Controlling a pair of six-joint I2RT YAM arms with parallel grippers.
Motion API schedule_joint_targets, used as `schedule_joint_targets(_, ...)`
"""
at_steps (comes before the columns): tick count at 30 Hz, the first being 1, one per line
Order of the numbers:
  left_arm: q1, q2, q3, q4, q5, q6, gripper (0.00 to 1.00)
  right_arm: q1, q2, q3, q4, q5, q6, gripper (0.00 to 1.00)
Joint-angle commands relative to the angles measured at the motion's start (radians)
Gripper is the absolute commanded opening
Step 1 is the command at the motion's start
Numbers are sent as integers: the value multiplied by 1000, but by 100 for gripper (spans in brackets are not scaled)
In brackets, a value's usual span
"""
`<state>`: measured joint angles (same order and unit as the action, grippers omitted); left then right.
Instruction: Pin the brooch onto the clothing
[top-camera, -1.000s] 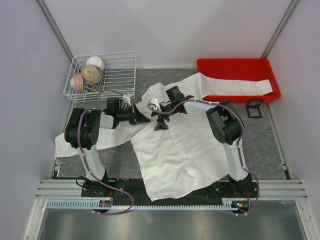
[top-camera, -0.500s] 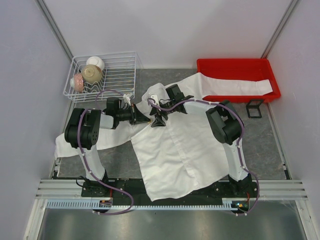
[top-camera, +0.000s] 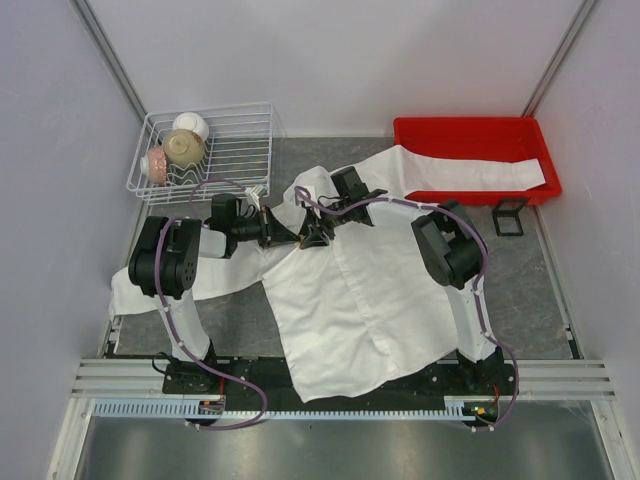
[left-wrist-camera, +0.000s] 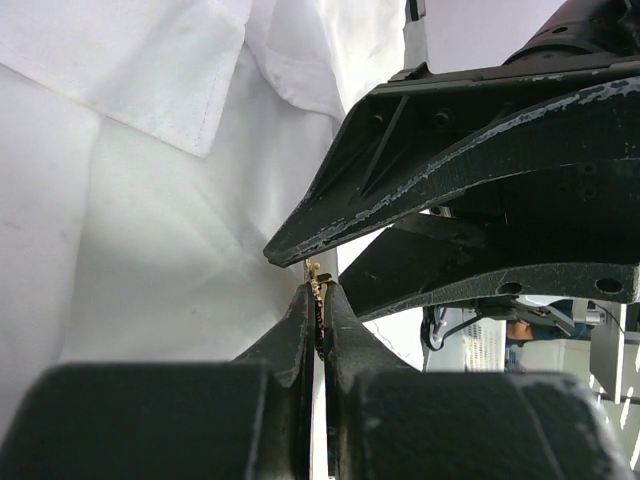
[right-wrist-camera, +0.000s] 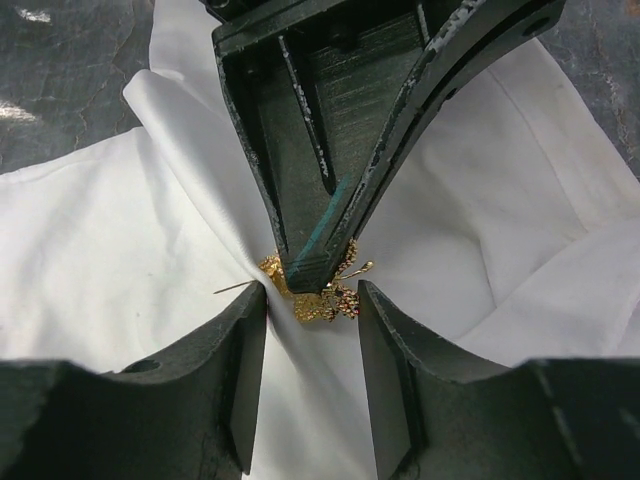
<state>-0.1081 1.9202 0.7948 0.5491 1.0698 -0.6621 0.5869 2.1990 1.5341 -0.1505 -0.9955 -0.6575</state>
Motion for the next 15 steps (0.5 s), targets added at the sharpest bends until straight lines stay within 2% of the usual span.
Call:
schedule_joint_targets(1,-2,-20,-12,40,42,-5,2,5,10,66,12,-91,47,43)
schedule_joint_targets(11,-4,-35,-6,40,38,18,2,4,11,69,-61,-89,30,15)
schedule_joint_targets(12,-5,-38,-3,40,38,19,2,5,11,69,-64,-89,30,12)
schedule_joint_targets(13,-5,-39,-3,40,38,24,2,5,8,69,-70,-89,30,1)
schedule_joint_targets(15,-5,-46,-2,46,35,27,6,4,7,69,-75,-89,32,0)
